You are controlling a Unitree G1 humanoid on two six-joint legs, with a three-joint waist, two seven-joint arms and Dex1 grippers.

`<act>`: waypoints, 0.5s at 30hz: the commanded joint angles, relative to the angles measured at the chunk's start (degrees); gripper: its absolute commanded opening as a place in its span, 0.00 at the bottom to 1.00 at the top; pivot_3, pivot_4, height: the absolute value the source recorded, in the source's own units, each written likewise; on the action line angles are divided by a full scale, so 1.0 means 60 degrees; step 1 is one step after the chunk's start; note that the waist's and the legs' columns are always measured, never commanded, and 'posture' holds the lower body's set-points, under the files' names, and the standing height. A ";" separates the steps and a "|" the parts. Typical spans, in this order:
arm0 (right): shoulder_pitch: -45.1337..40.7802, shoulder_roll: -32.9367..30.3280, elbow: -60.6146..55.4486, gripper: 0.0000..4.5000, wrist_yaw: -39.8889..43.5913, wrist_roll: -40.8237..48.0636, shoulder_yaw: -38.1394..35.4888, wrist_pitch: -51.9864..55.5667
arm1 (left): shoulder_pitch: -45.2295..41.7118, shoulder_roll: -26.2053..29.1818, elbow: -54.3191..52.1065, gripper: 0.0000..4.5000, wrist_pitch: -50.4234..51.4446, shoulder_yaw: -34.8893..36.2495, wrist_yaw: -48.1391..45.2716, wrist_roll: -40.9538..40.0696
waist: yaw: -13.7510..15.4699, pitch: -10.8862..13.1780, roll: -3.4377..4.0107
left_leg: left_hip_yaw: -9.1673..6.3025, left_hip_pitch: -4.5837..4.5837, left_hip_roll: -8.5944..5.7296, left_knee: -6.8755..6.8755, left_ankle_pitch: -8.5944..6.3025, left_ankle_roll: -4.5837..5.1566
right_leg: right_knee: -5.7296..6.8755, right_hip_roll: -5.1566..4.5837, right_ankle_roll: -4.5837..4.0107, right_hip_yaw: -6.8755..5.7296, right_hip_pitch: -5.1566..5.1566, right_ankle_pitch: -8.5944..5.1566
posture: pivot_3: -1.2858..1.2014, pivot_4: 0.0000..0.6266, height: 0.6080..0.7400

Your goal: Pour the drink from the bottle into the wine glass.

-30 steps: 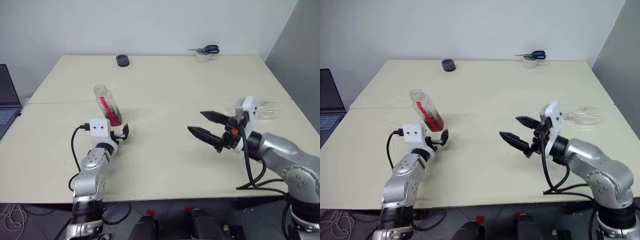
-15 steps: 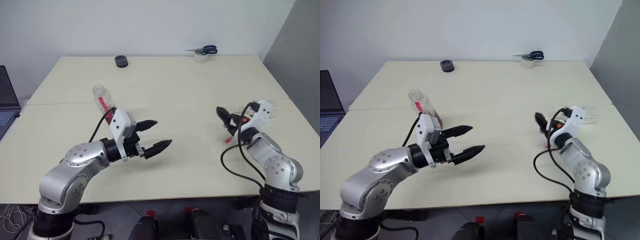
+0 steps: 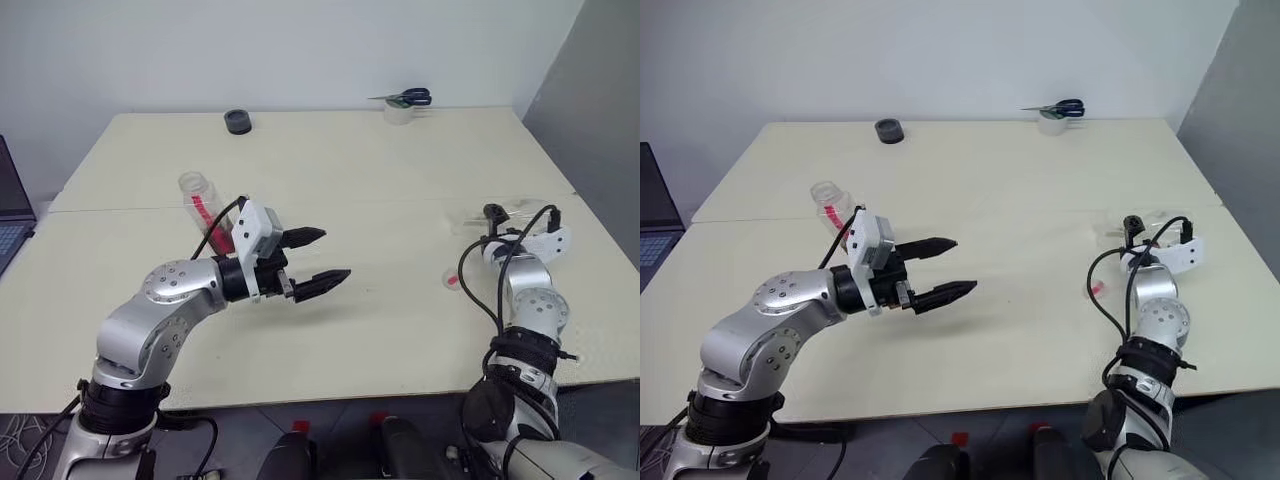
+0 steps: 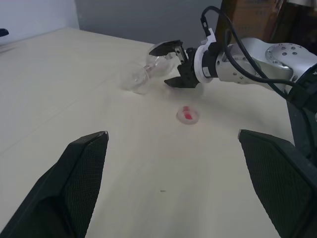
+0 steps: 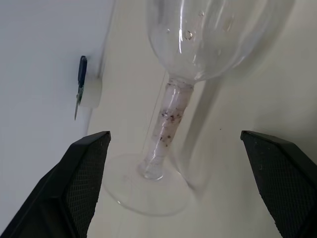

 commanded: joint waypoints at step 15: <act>-0.2928 -0.1959 0.7279 0.96 0.2332 -0.1164 -0.0096 -0.3619 | -0.0575 -0.0023 0.0057 1.00 -0.0147 -0.0197 -0.0118 0.0066 | -0.0087 -0.0002 -0.0001 | 0.0009 0.0004 -0.0005 0.0001 -0.0009 0.0028 | -0.0007 0.0000 -0.0001 -0.0004 0.0018 0.0000 | 0.52 0.24 1.00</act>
